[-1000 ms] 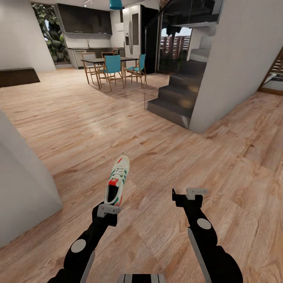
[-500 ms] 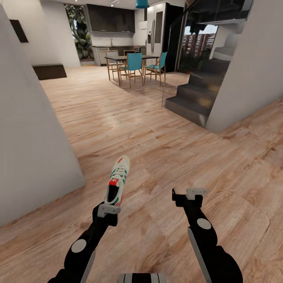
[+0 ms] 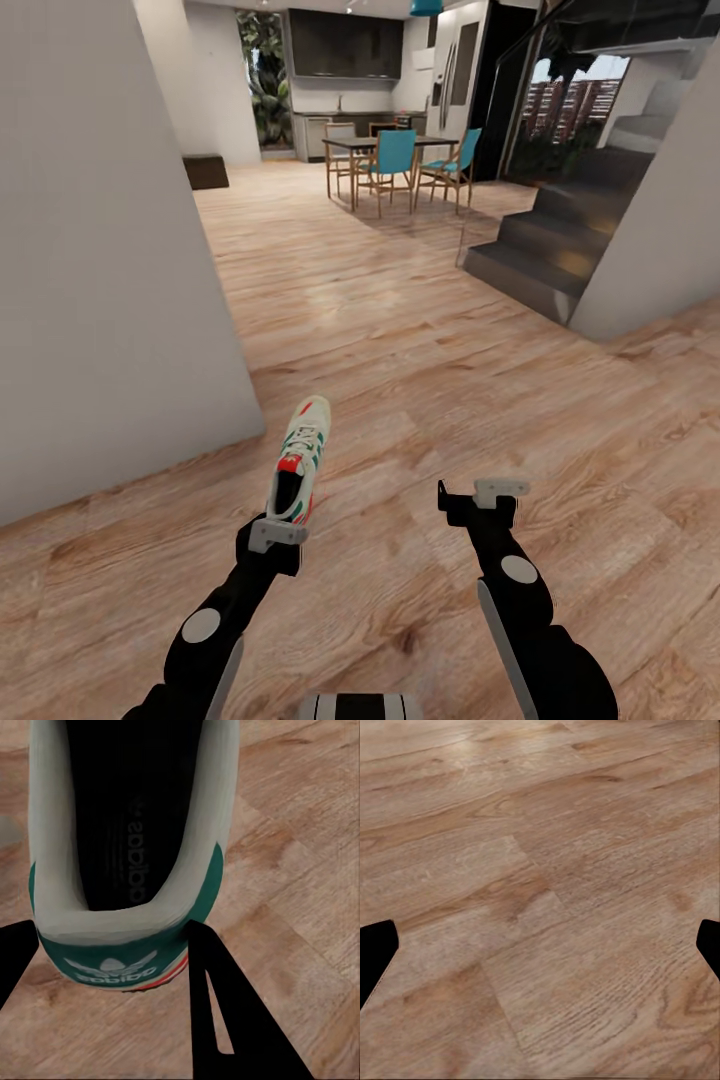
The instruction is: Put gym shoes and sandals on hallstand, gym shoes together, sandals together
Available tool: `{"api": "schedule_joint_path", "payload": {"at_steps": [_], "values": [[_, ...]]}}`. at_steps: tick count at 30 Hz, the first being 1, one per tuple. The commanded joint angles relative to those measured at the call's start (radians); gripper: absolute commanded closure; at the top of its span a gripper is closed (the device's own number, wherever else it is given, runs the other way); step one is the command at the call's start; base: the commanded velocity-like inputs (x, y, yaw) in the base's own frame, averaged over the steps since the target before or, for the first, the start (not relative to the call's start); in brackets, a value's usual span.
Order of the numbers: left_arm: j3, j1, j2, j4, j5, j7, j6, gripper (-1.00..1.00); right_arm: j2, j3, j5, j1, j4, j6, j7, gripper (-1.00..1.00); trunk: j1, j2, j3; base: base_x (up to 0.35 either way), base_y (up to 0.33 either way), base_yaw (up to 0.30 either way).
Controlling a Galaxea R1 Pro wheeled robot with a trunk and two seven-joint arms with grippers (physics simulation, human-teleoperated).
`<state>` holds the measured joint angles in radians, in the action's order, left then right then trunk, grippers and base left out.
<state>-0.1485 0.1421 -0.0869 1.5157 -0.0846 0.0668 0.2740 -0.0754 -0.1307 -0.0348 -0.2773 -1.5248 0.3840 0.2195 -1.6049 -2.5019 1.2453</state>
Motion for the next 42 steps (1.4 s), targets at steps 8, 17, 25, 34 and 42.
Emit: {"api": "schedule_joint_path", "payload": {"at_steps": [8, 17, 25, 34, 42], "values": [[-0.002, 0.001, -0.002, 0.001, -0.009, 0.007, 0.005, 1.0, 0.0, -0.001, -0.004, 0.0, -0.002, 0.007, 0.005, -1.0, 0.001, 0.0, 0.005, -0.059, 0.0, 0.272], [-0.021, 0.001, -0.002, 0.001, -0.01, 0.005, 0.005, 1.0, 0.0, -0.001, -0.004, -0.001, -0.002, 0.007, 0.005, -1.0, 0.001, 0.0, 0.011, -0.001, 0.0, 0.273], [-0.021, 0.001, -0.001, 0.001, -0.01, 0.002, 0.005, 1.0, 0.0, -0.001, -0.004, -0.001, -0.002, 0.007, 0.005, -1.0, 0.001, 0.0, 0.015, 0.0, 0.0, 0.273], [-0.021, 0.001, 0.003, 0.001, -0.01, -0.001, 0.005, 1.0, 0.0, -0.001, -0.004, 0.0, -0.002, 0.007, 0.005, -1.0, 0.001, 0.0, 0.021, 0.0, 0.0, 0.273], [-0.02, 0.001, 0.004, 0.001, -0.01, 0.003, 0.005, 1.0, 0.0, -0.001, -0.005, -0.001, -0.002, 0.007, 0.005, -1.0, 0.001, 0.0, 0.025, 0.0, 0.0, 0.273]]}}
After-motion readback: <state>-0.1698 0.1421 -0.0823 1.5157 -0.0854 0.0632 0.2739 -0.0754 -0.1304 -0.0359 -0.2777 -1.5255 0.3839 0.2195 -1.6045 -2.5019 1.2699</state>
